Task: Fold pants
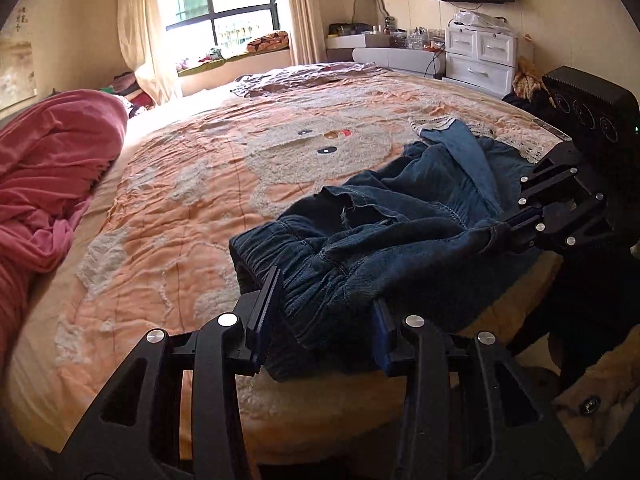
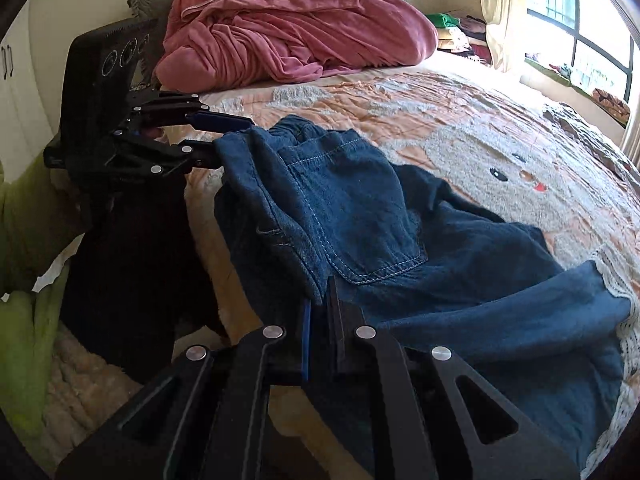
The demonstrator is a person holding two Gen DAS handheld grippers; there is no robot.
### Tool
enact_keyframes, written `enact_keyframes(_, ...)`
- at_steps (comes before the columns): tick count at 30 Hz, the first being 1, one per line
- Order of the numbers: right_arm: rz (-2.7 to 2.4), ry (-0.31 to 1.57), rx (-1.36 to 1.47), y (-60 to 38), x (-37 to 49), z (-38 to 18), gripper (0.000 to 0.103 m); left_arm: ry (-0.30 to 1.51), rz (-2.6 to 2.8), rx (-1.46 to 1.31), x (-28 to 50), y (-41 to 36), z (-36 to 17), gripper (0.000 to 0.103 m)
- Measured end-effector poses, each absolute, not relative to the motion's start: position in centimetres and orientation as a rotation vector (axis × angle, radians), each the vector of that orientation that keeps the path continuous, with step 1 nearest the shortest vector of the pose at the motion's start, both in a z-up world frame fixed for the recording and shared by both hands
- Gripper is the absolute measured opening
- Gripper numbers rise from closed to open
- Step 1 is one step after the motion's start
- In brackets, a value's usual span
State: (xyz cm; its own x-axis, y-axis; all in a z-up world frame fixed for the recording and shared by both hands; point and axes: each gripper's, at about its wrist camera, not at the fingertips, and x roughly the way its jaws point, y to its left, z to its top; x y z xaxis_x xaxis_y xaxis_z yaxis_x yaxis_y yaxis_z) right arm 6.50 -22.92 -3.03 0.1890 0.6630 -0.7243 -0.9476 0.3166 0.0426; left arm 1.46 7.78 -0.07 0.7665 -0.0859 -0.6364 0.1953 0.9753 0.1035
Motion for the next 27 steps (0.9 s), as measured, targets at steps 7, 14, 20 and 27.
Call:
enact_keyframes(7,1.170,0.742,-0.452,-21.9,5.2,-4.7,0.009,0.716,-0.040,0.183,1.2,8.1,-0.6,0.041)
enact_keyframes(14,1.140,0.751,-0.422,-20.7,4.6,-6.4,0.010,0.779,-0.001,0.100,0.7,9.2,-1.6,0.046)
enact_keyframes(20,1.145,0.769,-0.397,-20.9,5.0,-6.2,0.013,0.794,0.069,-0.006,-1.6,12.0,-0.4,0.046)
enact_keyframes(27,1.154,0.761,-0.388,-21.1,4.6,-6.2,0.024,0.716,-0.052,-0.101,0.6,9.8,4.0,0.046)
